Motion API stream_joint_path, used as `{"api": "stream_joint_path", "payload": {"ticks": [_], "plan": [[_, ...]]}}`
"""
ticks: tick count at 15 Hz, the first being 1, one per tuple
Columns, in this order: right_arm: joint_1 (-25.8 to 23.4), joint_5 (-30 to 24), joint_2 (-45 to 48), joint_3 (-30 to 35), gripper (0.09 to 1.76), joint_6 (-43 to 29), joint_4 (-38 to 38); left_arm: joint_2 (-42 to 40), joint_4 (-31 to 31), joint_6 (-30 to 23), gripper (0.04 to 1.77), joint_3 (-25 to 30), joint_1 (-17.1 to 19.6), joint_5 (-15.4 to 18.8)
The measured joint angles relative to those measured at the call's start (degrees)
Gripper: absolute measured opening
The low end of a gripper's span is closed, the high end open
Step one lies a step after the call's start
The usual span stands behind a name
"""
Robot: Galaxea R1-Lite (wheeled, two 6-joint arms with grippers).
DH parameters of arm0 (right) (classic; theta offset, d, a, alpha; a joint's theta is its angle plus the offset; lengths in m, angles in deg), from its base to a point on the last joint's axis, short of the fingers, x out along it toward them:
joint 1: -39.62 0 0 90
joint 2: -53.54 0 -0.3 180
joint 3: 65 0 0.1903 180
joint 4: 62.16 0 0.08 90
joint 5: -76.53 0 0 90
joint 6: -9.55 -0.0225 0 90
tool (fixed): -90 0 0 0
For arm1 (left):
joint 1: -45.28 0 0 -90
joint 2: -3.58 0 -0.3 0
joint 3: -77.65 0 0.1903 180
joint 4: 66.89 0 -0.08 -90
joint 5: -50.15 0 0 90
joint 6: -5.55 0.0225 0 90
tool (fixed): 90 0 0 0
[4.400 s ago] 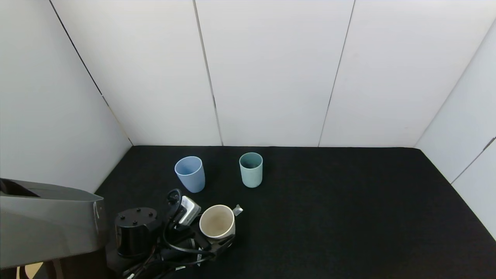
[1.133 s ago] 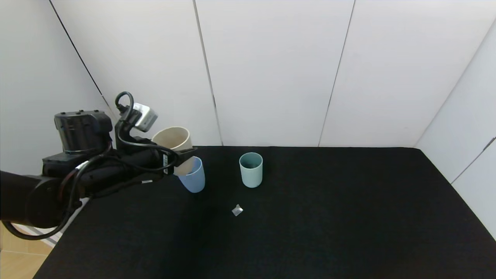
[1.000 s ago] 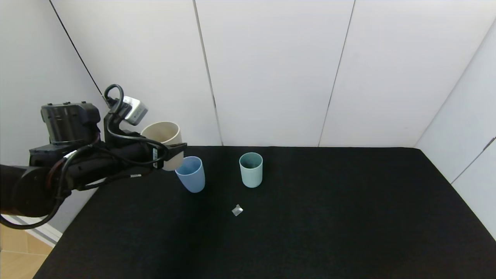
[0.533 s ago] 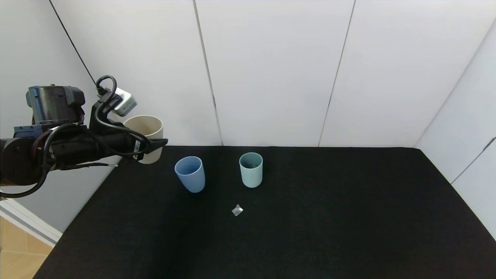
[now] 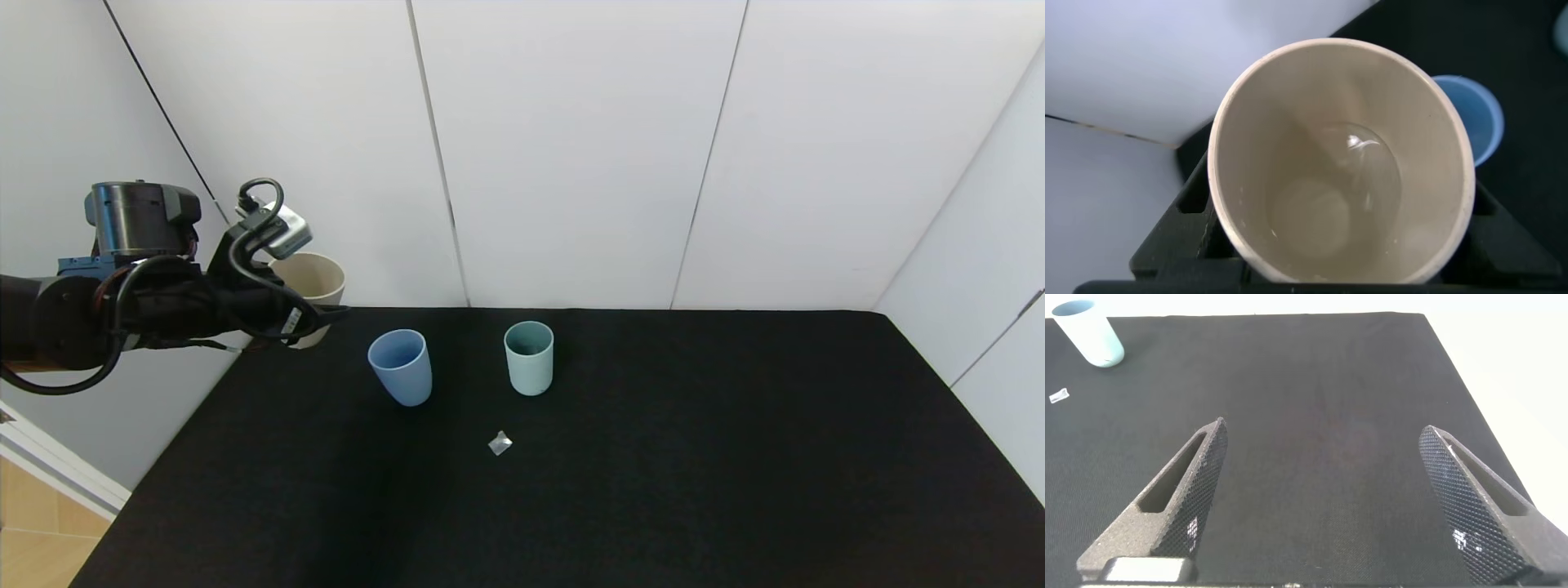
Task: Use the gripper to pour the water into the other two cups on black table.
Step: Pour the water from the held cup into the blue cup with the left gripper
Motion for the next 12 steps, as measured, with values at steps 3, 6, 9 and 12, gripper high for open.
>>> {"api": "stream_joint_path", "payload": {"ticks": [3,6,9,12], "plan": [[0.0,0.02,0.0,0.0,1.71,0.0,-0.02,1.21,-0.11,5.16,1.29,-0.54,-0.33,-6.25],[0.0,0.04,0.0,0.0,1.71,0.0,-0.02,2.36,-0.11,7.69,1.29,-1.49,-1.61,-9.13],[0.0,0.02,0.0,0.0,1.71,0.0,-0.02,3.25,-0.09,9.55,1.29,-2.56,-3.4,-12.21],[0.0,0.02,0.0,0.0,1.71,0.0,-0.02,3.99,-0.15,13.48,1.29,-3.39,-4.77,-16.48]]}}
